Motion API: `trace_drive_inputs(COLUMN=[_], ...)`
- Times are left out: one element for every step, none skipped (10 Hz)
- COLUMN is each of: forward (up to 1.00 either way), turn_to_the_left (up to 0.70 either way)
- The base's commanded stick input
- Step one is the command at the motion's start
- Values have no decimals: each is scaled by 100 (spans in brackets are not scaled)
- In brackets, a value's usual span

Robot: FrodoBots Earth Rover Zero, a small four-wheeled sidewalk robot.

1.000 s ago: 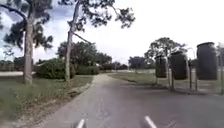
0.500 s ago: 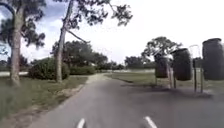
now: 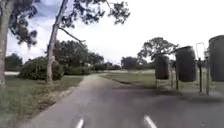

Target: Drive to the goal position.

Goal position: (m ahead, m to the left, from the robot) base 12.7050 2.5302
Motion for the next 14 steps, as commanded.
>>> trace_drive_inputs(forward=[69, 69, 69, 69, 69, 69, 69, 69, 69, 69, 69, 69, 69, 69], turn_to_the_left=[34, 34, 34, 34, 29, 7, 3, 3, 3, 3, 3, 3, 3, 3])
